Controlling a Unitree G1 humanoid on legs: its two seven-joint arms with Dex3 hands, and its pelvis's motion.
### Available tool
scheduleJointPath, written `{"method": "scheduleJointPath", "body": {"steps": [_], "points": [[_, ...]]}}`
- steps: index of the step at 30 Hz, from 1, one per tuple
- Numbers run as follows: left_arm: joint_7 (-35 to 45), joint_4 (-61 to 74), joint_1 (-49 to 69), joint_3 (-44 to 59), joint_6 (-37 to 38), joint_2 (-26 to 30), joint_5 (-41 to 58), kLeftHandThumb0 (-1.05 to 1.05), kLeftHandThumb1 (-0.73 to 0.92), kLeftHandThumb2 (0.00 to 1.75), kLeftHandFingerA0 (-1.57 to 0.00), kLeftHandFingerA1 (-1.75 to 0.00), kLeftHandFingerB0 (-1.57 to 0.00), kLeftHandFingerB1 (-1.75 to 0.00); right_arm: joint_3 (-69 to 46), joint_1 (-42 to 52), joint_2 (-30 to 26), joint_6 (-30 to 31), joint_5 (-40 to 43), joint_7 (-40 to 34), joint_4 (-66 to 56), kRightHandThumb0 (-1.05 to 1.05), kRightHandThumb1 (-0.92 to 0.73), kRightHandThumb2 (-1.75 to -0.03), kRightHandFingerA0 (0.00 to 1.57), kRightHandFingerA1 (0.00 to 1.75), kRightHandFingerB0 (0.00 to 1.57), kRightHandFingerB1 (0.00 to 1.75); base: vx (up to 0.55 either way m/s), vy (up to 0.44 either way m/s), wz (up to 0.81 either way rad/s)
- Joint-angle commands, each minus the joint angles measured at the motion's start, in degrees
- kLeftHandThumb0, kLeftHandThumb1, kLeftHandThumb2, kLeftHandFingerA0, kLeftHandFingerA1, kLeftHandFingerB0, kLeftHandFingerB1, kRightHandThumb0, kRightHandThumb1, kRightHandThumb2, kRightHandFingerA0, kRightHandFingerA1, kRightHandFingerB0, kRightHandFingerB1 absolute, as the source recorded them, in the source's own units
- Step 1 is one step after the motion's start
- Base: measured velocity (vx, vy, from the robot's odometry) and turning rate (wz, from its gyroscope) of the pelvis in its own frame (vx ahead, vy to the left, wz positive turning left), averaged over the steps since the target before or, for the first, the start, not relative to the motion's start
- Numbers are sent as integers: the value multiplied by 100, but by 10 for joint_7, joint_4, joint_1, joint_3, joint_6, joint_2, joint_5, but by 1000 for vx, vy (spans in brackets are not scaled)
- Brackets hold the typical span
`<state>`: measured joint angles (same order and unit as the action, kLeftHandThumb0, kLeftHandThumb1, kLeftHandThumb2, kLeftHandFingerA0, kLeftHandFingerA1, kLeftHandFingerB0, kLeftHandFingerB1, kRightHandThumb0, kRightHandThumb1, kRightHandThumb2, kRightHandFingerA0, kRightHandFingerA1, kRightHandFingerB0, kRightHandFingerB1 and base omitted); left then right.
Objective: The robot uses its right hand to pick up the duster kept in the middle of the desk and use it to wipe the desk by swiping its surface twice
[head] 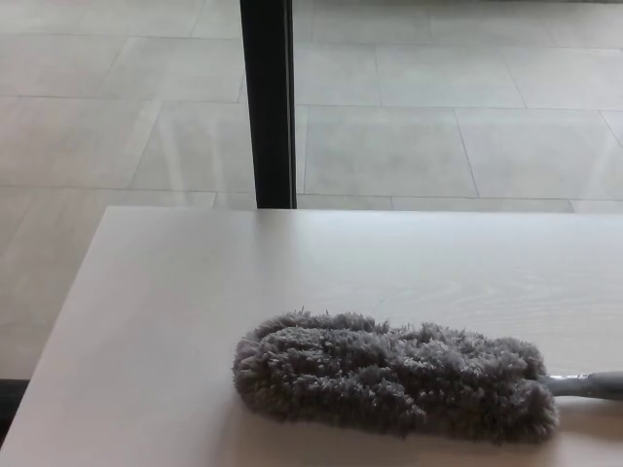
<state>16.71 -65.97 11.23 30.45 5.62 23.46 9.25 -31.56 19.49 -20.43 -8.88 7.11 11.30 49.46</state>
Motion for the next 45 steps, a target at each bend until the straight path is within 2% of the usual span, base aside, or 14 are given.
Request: {"method": "scheduleJointPath", "body": {"steps": [1, 8, 13, 14, 15, 19, 20, 21, 24, 25, 38, 39, 44, 45], "points": [[93, -26, -9, 55, 35, 30, 75, -105, 50, 75, -65, -137, -47, -141, -178, -49, -49, 90, 213, 27, -24, -77, -69, -104, 1, 25, 0, 16, 0, 0, 0], [82, -34, -16, 60, 27, 31, 68, -105, 37, 95, -73, -133, -54, -138, -184, -197, -155, 106, 184, 8, -112, -97, -79, -108, 0, 3, 0, 0, 0, 0, 0], [92, -36, -19, 62, 28, 32, 68, -105, 30, 103, -70, -139, -51, -141, -127, -257, -150, 113, 141, -12, -249, -94, -67, -107, 1, 42, 7, 32, 0, 0, 0], [92, -37, -21, 59, 29, 33, 65, -105, 34, 98, -73, -135, -53, -139, -75, -295, -151, 87, 93, -12, -278, -44, -28, -99, 6, 60, 0, 54, 0, 0, 0], [91, -36, -23, 59, 27, 33, 65, -105, 33, 100, -74, -137, -54, -138, -39, -315, -149, 75, 63, -9, -301, -97, -59, -106, 10, 72, 5, 59, 0, 0, 0], [84, -39, -29, 58, 26, 36, 63, -105, 29, 103, -74, -136, -54, -142, 63, -338, -141, 60, -26, -3, -380, -96, -72, -63, 23, 55, 19, 40, 0, 0, 0], [85, -38, -21, 60, 26, 34, 64, -105, 29, 103, -77, -135, -57, -142, 118, -326, -138, 2, -82, 18, -410, -86, -56, -97, 24, 59, 11, 44, 0, 0, 0], [89, -37, -19, 61, 25, 34, 66, -105, 30, 97, -82, -131, -61, -136, 136, -323, -137, -10, -97, 21, -420, -87, -72, -63, 27, 55, 17, 34, 0, 0, 0], [100, -36, -13, 58, 27, 33, 64, -105, 29, 103, -77, -135, -56, -143, 182, -311, -137, -8, -120, 28, -458, -85, -55, -96, 23, 59, 9, 45, 0, 0, 0], [99, -40, -13, 54, 30, 34, 59, -105, 46, 74, -82, -124, -59, -131, 204, -314, -133, -17, -122, 40, -457, -84, -70, -62, 26, 53, 17, 31, 0, 0, 0], [85, -41, -12, 44, 43, 34, 46, -105, 49, 76, -82, -122, -62, -129, 474, -320, -103, -60, -280, 44, -408, -91, -74, -62, 0, 42, 7, 31, 0, 0, 0], [84, -41, -14, 45, 40, 34, 47, -105, 48, 76, -83, -122, -63, -129, 487, -321, -103, -55, -284, 45, -401, -92, -59, -101, 0, 26, 10, 28, 0, 0, 0], [85, -45, -14, 45, 40, 37, 47, -105, 48, 75, -86, -118, -61, -129, 538, -332, -105, -75, -319, 21, -366, -83, -73, -61, 0, 45, 8, 32, 0, 0, 0], [88, -42, -10, 43, 44, 37, 46, -105, 49, 75, -83, -119, -61, -128, 546, -336, -105, -72, -321, 21, -360, -86, -58, -98, 0, 34, 11, 34, 0, 0, 0]]}}
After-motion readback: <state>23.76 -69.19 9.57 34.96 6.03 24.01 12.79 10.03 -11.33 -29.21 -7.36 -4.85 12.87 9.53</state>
